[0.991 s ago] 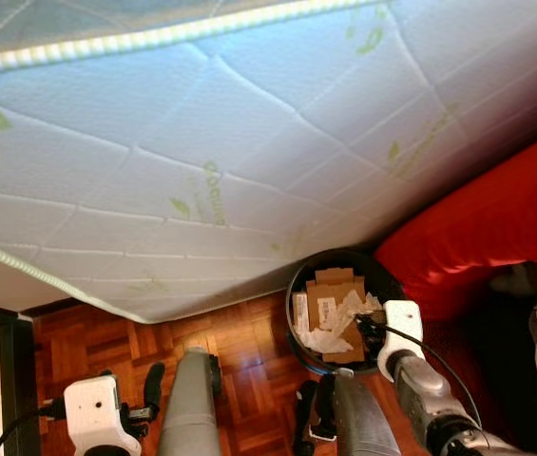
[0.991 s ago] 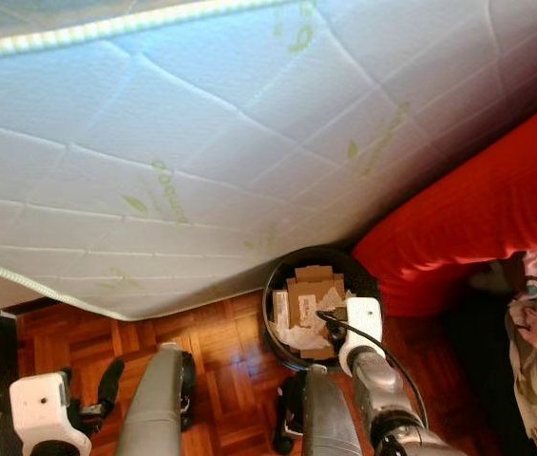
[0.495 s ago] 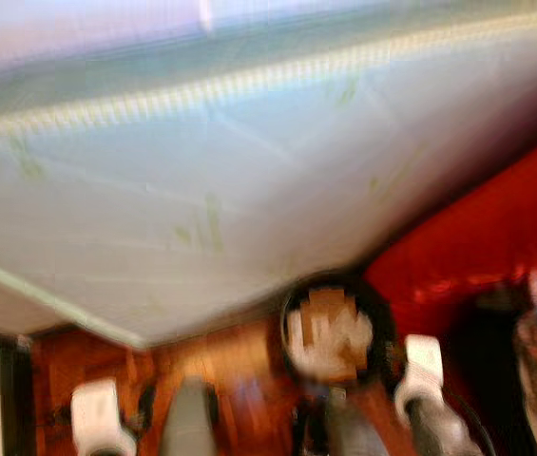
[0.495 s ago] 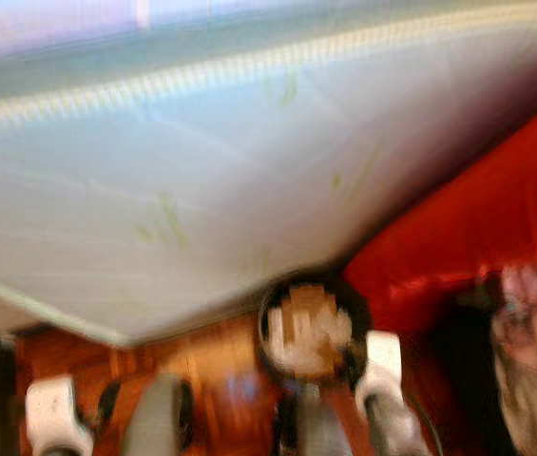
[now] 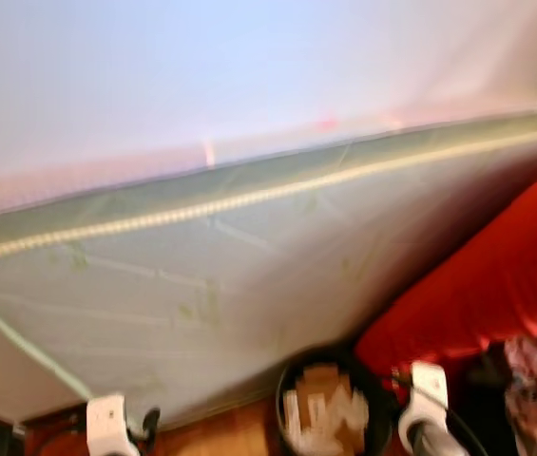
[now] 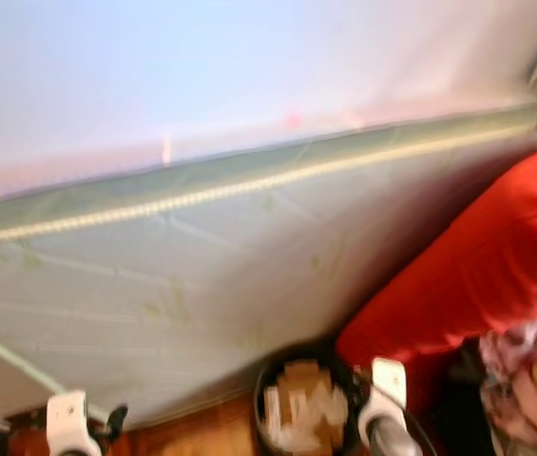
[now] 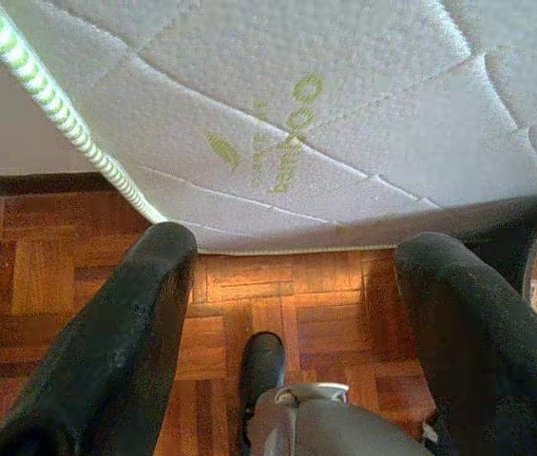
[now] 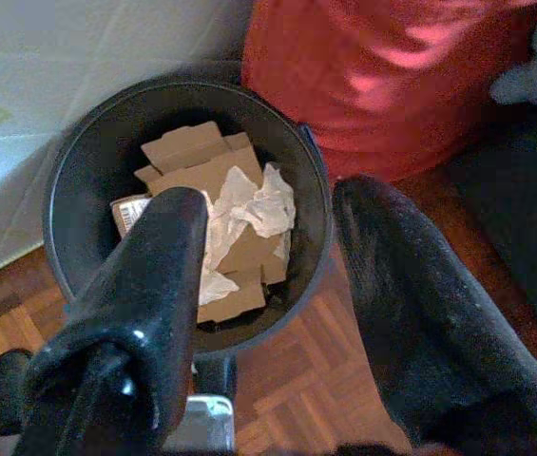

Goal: Clean up the room

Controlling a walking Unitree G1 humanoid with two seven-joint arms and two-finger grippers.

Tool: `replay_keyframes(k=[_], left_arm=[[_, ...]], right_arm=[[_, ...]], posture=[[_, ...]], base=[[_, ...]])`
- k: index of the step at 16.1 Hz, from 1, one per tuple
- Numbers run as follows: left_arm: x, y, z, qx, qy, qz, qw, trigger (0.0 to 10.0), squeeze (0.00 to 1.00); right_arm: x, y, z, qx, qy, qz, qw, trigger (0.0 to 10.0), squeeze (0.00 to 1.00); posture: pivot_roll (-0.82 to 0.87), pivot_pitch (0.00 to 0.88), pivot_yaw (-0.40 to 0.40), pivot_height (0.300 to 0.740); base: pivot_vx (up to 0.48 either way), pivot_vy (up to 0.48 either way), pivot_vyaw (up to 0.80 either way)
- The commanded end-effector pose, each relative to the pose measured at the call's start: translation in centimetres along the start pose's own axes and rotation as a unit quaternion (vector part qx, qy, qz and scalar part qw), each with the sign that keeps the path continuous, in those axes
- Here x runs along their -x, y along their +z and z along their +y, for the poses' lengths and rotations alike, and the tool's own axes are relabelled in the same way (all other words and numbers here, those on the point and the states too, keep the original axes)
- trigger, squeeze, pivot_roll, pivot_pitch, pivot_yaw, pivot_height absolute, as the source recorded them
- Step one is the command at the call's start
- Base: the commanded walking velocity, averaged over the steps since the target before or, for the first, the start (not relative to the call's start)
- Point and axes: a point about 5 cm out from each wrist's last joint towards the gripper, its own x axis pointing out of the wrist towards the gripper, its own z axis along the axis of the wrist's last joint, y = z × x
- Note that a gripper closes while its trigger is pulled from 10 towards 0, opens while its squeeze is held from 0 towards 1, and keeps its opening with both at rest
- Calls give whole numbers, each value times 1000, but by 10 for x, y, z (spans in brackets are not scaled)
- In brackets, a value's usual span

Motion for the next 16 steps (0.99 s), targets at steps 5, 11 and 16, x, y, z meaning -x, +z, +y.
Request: replay_keyframes(k=[5, 11, 16], left_arm=[[7, -33, 6, 3, 17, 80, 997, 10000, 0], [8, -39, 8, 14, 24, 99, 995, 10000, 0], [9, -42, 7, 11, 24, 108, 994, 10000, 0]], right_arm=[[7, -23, -18, 4, -19, 52, 998, 10000, 0], [17, -35, -47, -1, -36, 72, 997, 10000, 0], [12, -34, -29, 3, -25, 78, 997, 10000, 0]], posture=[[158, 0, -80, 740], [157, 0, -93, 740], [153, 0, -91, 740]], base=[[0, 0, 0], [0, 0, -419], [0, 0, -621]])
